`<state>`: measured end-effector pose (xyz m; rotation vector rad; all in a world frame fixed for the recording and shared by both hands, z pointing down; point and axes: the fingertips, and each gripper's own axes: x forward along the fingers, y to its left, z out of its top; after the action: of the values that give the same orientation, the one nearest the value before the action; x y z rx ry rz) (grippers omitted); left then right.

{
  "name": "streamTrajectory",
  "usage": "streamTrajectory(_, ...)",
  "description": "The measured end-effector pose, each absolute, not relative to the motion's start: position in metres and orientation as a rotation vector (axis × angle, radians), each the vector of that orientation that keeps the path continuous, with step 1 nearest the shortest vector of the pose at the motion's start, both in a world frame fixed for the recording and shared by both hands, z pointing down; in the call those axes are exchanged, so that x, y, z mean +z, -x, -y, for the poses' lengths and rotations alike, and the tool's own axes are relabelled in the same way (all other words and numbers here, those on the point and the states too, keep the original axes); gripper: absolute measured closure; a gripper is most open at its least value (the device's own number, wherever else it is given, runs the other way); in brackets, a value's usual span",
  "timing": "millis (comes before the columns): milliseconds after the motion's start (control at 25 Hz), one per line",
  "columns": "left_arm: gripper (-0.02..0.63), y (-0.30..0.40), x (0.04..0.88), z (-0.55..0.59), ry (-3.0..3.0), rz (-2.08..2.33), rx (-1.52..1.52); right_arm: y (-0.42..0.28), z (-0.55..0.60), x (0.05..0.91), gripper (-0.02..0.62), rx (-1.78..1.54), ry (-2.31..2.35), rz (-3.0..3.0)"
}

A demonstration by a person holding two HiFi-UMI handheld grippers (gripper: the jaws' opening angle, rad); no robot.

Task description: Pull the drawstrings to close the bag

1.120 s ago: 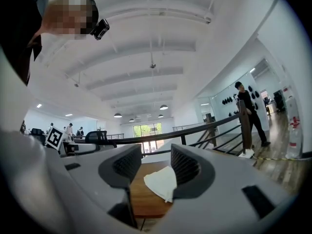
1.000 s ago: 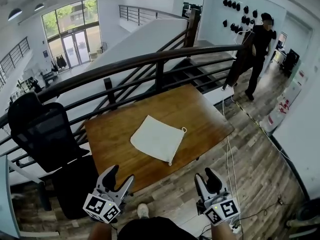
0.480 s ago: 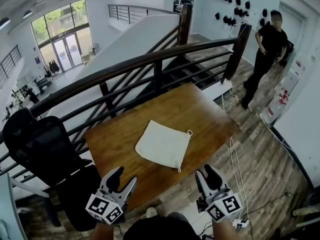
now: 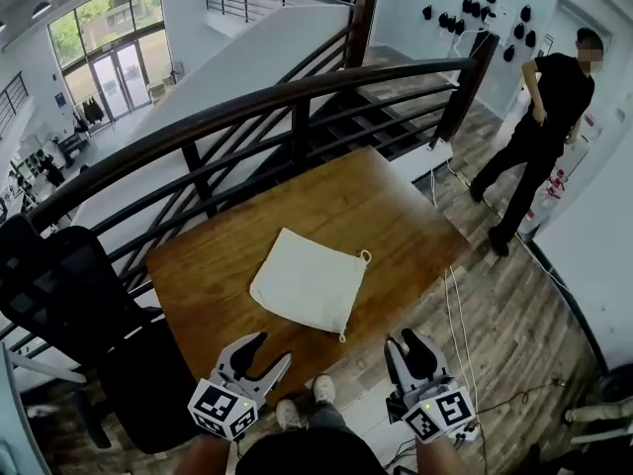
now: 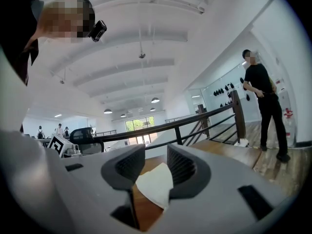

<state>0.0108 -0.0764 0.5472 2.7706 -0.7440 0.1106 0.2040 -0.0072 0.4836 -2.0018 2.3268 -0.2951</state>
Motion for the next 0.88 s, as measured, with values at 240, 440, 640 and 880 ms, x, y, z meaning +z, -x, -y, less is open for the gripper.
streamTrajectory(240,0.374,-0.046,0.565,0.079,-2.724,0.665,0.249,-0.222,0.010,0.484,0.462,-0.376,2.052,-2.315)
streamTrajectory(440,0.391,-0.097,0.614,0.083,-2.674,0.671,0.417,-0.252,0.012,0.511,0.465,-0.424,2.099,-2.333)
streamTrajectory(640,0.391,-0.131,0.643,0.064,-2.623,0.583,0.546,-0.270,-0.001,0.506,0.468,-0.448,2.143,-2.284)
streamTrajectory(880,0.391,-0.164,0.692,0.061,-2.468,0.537,0.715,-0.284,-0.011,0.511,0.468,-0.459,2.193,-2.264)
